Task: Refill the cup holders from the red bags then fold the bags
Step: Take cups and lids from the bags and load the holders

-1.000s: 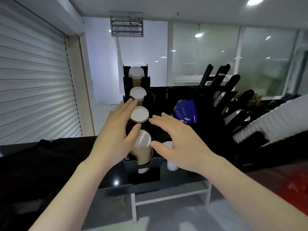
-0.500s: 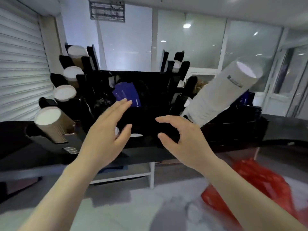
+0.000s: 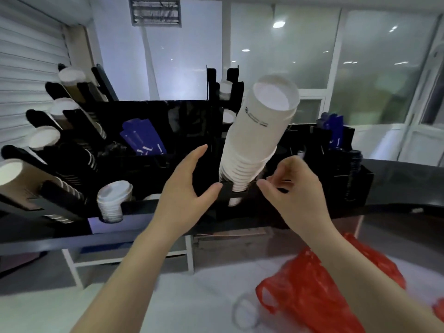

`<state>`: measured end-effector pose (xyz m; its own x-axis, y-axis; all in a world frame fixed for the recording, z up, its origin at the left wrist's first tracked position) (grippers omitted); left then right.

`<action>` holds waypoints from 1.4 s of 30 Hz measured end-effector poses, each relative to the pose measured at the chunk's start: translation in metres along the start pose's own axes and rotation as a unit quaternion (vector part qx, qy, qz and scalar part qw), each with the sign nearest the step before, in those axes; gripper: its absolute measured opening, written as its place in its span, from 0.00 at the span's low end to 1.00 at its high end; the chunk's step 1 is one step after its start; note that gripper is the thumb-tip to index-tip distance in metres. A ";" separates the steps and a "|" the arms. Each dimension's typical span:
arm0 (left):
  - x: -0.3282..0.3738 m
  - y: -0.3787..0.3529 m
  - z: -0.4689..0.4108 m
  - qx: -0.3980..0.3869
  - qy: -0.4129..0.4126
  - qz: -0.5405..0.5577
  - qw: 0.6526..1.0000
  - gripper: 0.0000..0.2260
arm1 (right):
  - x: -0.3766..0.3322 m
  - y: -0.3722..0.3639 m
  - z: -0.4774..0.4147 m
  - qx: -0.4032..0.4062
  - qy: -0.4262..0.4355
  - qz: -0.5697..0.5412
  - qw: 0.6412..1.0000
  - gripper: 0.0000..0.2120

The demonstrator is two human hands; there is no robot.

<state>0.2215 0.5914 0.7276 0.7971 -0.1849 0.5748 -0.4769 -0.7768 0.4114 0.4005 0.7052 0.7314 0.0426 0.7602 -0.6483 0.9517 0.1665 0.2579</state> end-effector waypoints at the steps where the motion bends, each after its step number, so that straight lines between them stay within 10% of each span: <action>1: -0.001 -0.006 -0.003 -0.011 0.003 0.013 1.000 0.34 | 0.003 0.005 -0.002 0.022 -0.013 -0.017 1.000 0.15; 8: -0.018 -0.042 -0.038 -0.078 0.029 0.070 0.994 0.47 | -0.014 -0.011 -0.040 -0.016 -0.005 -0.112 0.994 0.42; 24: -0.036 -0.092 -0.078 -0.120 0.029 0.122 0.985 0.42 | -0.015 -0.030 -0.082 -0.112 0.002 -0.173 0.979 0.32; 42: -0.051 -0.093 -0.066 -0.077 0.067 0.108 0.989 0.40 | -0.055 0.039 -0.092 0.032 0.050 -0.235 0.970 0.37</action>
<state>0.2009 0.7123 0.7069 0.6187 -0.2476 0.7456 -0.6903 -0.6245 0.3654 0.4071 0.7271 0.8431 -0.4276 0.6673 -0.6099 0.8759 0.4728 -0.0968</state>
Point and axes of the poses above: each hand's wrist, its own z-axis away from the middle knuckle, its own y-axis out of the back of the hand, x = y × z, the point moved 10 cm from there along -z, towards the middle knuckle, and after that the axes turned 2 degrees about x, right-handed, at the moved point
